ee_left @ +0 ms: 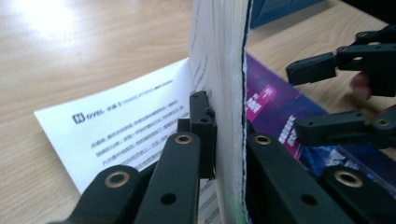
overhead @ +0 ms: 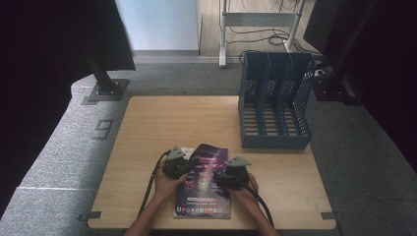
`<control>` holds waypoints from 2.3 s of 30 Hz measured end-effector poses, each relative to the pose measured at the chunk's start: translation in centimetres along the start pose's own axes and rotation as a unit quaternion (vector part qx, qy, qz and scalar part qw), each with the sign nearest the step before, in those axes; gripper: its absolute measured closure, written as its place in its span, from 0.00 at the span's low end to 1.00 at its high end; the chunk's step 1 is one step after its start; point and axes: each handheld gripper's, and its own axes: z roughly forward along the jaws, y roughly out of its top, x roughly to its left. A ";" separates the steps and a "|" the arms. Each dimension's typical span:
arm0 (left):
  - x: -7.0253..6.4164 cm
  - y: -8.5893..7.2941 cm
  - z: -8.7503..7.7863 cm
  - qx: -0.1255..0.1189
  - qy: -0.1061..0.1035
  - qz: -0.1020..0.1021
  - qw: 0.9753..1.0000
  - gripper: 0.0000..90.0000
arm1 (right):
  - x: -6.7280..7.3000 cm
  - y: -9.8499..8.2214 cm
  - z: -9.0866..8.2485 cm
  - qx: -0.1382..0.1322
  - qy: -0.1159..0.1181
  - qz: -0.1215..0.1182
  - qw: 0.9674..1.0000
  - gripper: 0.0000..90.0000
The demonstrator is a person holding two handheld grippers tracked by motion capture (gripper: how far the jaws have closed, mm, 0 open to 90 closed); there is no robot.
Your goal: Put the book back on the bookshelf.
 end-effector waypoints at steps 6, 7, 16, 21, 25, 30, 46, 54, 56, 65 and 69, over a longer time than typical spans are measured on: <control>-0.6 0.2 -0.5 -0.027 -0.003 0.026 0.999 0.97 | -0.4 0.0 -0.2 -0.003 0.003 0.001 1.000 0.26; -0.7 0.2 -0.5 -0.030 -0.003 0.028 0.999 0.97 | -0.4 0.1 -0.3 -0.004 0.004 0.002 1.000 0.26; -1.1 0.8 -1.5 -0.057 -0.012 0.044 0.997 0.97 | -1.0 0.2 -0.7 -0.011 0.018 0.019 1.000 0.25; -1.4 1.3 -2.3 -0.072 -0.017 0.049 0.996 0.98 | -1.0 0.5 -1.1 -0.022 0.035 0.031 0.999 0.25; -1.5 1.4 -2.6 -0.078 -0.020 0.053 0.995 0.98 | -1.1 0.7 -1.5 -0.032 0.045 0.040 0.998 0.26; -1.4 1.5 -2.9 -0.084 -0.024 0.050 0.995 0.98 | -1.3 0.8 -1.7 -0.035 0.044 0.039 0.998 0.25; -2.9 2.6 -4.6 -0.108 -0.052 0.068 0.990 0.98 | -1.5 1.4 -2.6 -0.057 0.069 0.044 0.995 0.23; -3.5 3.0 -5.3 -0.117 -0.064 0.082 0.988 0.98 | -1.8 1.6 -2.7 -0.064 0.079 0.049 0.994 0.21; -3.6 3.0 -5.4 -0.118 -0.067 0.084 0.987 0.98 | -2.0 1.7 -2.8 -0.068 0.081 0.047 0.993 0.21; -3.8 3.0 -5.4 -0.117 -0.072 0.086 0.987 0.97 | -1.9 1.7 -2.4 -0.069 0.108 0.054 0.990 0.16; -3.9 3.1 -5.4 -0.115 -0.075 0.083 0.987 0.97 | -1.8 1.7 -2.2 -0.068 0.117 0.054 0.989 0.16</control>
